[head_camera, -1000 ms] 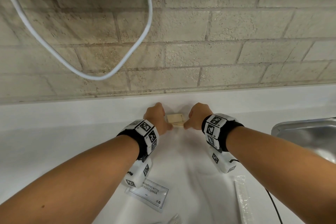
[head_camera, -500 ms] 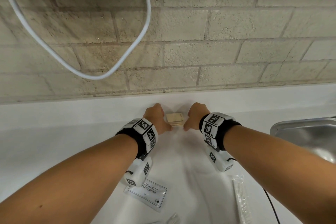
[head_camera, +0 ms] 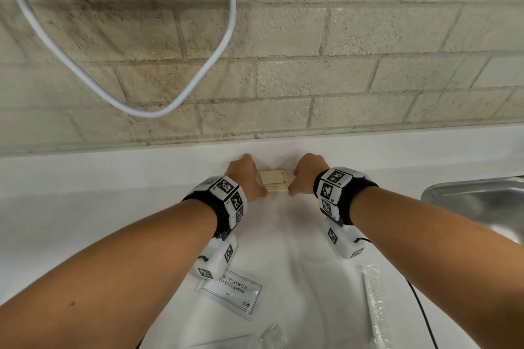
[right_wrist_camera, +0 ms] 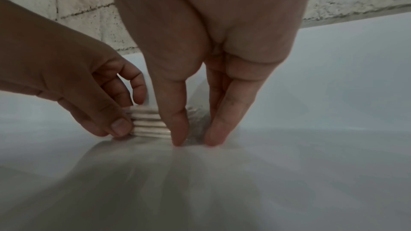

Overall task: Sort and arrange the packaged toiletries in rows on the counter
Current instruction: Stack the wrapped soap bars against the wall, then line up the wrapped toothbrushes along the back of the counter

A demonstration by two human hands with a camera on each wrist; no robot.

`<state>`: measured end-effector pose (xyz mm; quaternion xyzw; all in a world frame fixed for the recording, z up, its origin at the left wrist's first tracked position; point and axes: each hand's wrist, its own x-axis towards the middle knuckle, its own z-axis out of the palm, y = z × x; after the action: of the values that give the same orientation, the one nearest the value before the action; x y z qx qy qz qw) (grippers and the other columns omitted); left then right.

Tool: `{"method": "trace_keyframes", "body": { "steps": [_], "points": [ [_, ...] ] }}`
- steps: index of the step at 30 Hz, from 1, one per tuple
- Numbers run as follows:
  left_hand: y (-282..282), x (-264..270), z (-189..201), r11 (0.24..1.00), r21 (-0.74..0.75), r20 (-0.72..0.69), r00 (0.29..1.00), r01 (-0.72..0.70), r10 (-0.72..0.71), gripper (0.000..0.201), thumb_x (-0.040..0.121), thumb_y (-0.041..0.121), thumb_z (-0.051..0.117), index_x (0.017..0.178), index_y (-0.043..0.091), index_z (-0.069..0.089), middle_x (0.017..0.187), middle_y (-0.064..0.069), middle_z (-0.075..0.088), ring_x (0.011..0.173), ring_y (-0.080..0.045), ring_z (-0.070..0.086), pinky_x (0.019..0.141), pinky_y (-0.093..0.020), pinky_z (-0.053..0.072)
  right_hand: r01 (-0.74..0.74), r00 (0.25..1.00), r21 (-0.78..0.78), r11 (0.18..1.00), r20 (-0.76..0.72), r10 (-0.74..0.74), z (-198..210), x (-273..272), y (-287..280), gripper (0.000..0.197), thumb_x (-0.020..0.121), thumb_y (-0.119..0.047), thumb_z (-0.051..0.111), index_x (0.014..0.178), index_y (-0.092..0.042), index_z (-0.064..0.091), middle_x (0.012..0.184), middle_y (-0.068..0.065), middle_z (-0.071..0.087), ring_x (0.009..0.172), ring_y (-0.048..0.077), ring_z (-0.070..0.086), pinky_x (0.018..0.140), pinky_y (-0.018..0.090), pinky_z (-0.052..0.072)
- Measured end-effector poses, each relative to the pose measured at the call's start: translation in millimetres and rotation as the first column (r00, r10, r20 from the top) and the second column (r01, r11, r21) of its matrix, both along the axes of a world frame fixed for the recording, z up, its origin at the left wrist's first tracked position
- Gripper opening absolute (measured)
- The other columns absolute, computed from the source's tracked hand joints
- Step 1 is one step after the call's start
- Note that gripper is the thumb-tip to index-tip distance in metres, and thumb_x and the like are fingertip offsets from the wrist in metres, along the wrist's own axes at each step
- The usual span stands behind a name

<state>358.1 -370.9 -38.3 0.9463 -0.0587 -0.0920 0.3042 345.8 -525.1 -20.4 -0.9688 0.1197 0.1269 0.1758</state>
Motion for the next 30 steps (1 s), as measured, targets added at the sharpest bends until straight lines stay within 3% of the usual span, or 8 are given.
{"method": "trace_keyframes", "body": {
  "steps": [7, 14, 18, 22, 24, 26, 28, 30],
  "points": [
    [11.4, -16.1, 16.0, 1.000, -0.007, -0.037, 0.999, -0.013, 0.013, 0.064, 0.066, 0.025, 0.086, 0.111, 0.008, 0.044, 0.112, -0.011, 0.063, 0.100, -0.027, 0.062, 0.077, -0.031, 0.048, -0.009, 0.999, 0.092, 0.996, -0.030, 0.012, 12.7, -28.4, -10.3, 0.075, 0.072, -0.024, 0.082, 0.136, -0.008, 0.046, 0.135, 0.009, 0.053, 0.125, 0.027, 0.052, 0.101, 0.036, 0.046],
    [39.2, -86.2, 42.4, 0.994, -0.007, -0.039, 0.994, 0.106, -0.106, 0.044, 0.078, 0.033, 0.076, 0.113, 0.013, 0.058, 0.115, -0.004, 0.064, 0.106, -0.020, 0.060, 0.087, -0.027, 0.046, -0.056, 0.997, 0.067, 0.996, -0.045, 0.059, 26.6, -113.0, -14.0, 0.065, 0.079, -0.039, 0.074, 0.133, -0.010, 0.052, 0.136, 0.006, 0.052, 0.126, 0.024, 0.049, 0.101, 0.031, 0.042],
    [64.3, -143.3, 34.3, 0.980, 0.004, -0.124, 0.972, 0.199, -0.197, 0.044, 0.084, 0.029, 0.069, 0.126, 0.021, 0.056, 0.132, 0.001, 0.055, 0.107, -0.013, 0.055, 0.080, -0.016, 0.043, -0.057, 0.987, -0.031, 0.998, -0.152, 0.051, 24.1, -178.0, -15.9, 0.066, 0.066, -0.049, 0.077, 0.118, -0.011, 0.062, 0.122, 0.005, 0.062, 0.111, 0.024, 0.059, 0.095, 0.036, 0.051],
    [85.7, -189.8, 14.0, 0.922, 0.249, -0.221, 0.944, 0.297, -0.244, 0.060, 0.088, 0.025, 0.057, 0.145, 0.027, 0.037, 0.150, 0.003, 0.037, 0.136, -0.020, 0.039, 0.111, -0.029, 0.034, -0.101, 0.959, -0.129, 0.987, -0.277, 0.062, 19.1, -232.0, -8.4, 0.069, 0.044, -0.058, 0.076, 0.098, -0.016, 0.061, 0.099, 0.003, 0.064, 0.087, 0.020, 0.065, 0.078, 0.036, 0.058],
    [93.4, -205.6, 7.6, 0.900, 0.318, -0.213, 0.947, 0.298, -0.238, 0.054, 0.089, 0.021, 0.053, 0.141, 0.023, 0.041, 0.142, -0.004, 0.039, 0.132, -0.028, 0.040, 0.108, -0.036, 0.038, -0.101, 0.957, -0.129, 0.986, -0.283, 0.061, 14.7, -252.0, -4.4, 0.070, 0.047, -0.049, 0.078, 0.104, -0.016, 0.056, 0.105, 0.003, 0.060, 0.087, 0.019, 0.065, 0.074, 0.035, 0.060],
    [98.8, -217.8, 5.6, 0.897, 0.346, -0.199, 0.956, 0.275, -0.216, 0.032, 0.087, 0.030, 0.057, 0.115, 0.017, 0.056, 0.115, -0.008, 0.047, 0.113, -0.031, 0.049, 0.093, -0.040, 0.047, -0.072, 0.962, -0.102, 0.992, -0.269, 0.042, 11.8, -267.4, -0.7, 0.071, 0.058, -0.033, 0.081, 0.119, -0.013, 0.049, 0.118, 0.004, 0.055, 0.094, 0.020, 0.064, 0.078, 0.035, 0.060],
    [102.6, -226.7, 4.9, 0.895, 0.366, -0.202, 0.961, 0.255, -0.191, 0.022, 0.081, 0.042, 0.061, 0.088, 0.022, 0.054, 0.095, -0.005, 0.046, 0.103, -0.032, 0.050, 0.081, -0.036, 0.047, -0.041, 0.980, -0.073, 0.996, -0.196, 0.026, 10.9, -276.6, -1.4, 0.067, 0.066, -0.026, 0.081, 0.123, -0.009, 0.051, 0.122, 0.005, 0.057, 0.102, 0.021, 0.063, 0.085, 0.032, 0.058],
    [104.7, -232.6, 3.0, 0.901, 0.370, -0.201, 0.966, 0.226, -0.160, 0.034, 0.080, 0.045, 0.065, 0.108, 0.028, 0.057, 0.112, -0.007, 0.048, 0.118, -0.032, 0.043, 0.092, -0.038, 0.043, 0.010, 0.990, 0.006, 1.000, -0.138, -0.009, 11.0, -281.9, -3.4, 0.058, 0.067, -0.023, 0.082, 0.117, -0.007, 0.059, 0.115, 0.008, 0.064, 0.101, 0.023, 0.065, 0.088, 0.033, 0.056]
  ]
}}
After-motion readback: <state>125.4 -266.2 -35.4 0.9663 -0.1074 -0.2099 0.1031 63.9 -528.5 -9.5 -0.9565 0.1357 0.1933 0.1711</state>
